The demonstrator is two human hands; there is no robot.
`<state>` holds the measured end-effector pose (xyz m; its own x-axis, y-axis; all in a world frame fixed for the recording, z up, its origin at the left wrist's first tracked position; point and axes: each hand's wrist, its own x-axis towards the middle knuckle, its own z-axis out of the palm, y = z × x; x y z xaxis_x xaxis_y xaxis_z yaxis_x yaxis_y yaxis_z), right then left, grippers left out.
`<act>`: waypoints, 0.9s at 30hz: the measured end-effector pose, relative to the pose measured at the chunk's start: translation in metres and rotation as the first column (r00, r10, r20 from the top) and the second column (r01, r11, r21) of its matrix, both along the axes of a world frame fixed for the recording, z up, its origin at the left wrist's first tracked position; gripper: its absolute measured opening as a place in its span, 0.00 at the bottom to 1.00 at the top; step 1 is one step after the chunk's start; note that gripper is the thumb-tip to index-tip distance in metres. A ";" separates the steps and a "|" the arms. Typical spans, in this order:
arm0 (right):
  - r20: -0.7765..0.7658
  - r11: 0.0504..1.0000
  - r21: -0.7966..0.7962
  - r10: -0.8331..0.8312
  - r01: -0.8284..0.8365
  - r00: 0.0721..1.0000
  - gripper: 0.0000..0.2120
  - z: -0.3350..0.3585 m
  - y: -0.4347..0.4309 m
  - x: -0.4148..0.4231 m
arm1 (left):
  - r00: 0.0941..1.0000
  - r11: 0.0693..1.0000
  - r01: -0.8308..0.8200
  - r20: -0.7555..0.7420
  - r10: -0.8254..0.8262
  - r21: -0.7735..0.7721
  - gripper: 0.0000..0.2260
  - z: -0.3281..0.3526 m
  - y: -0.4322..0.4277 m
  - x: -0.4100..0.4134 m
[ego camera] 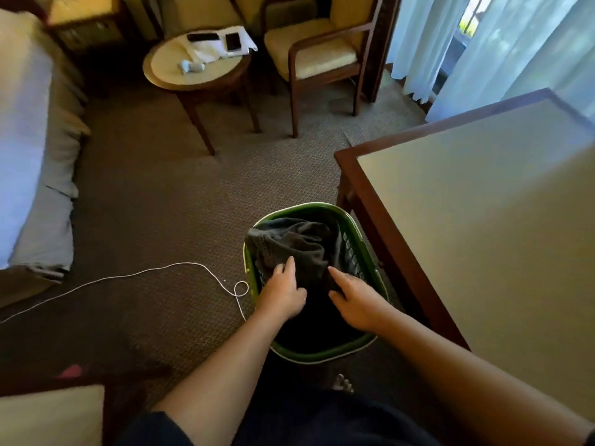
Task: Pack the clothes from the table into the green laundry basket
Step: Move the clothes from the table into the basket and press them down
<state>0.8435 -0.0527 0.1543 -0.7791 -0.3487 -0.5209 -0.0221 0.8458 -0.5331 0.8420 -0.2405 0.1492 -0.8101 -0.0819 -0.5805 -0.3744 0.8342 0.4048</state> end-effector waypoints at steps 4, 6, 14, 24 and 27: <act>-0.011 0.994 -0.079 -0.071 0.070 0.997 0.30 0.014 0.010 0.017 | 0.995 0.995 0.066 -0.084 -0.060 0.073 0.35 0.020 0.015 0.012; -0.014 0.988 -0.112 -0.109 0.107 0.994 0.30 0.020 0.011 0.024 | 0.988 0.991 0.104 -0.124 -0.094 0.079 0.34 0.027 0.018 0.015; -0.028 0.954 -0.186 -0.245 0.235 0.969 0.29 0.032 0.001 0.025 | 0.964 0.973 0.198 -0.203 -0.171 0.119 0.35 0.043 -0.004 0.003; -0.120 0.988 -0.065 -0.147 0.140 0.982 0.37 0.022 -0.042 -0.007 | 0.985 0.984 0.061 -0.172 -0.033 0.164 0.37 0.004 -0.066 -0.009; -0.094 0.994 0.108 0.030 -0.019 0.995 0.48 0.019 -0.051 -0.024 | 0.989 0.980 -0.014 -0.142 0.043 0.200 0.40 -0.011 -0.073 -0.020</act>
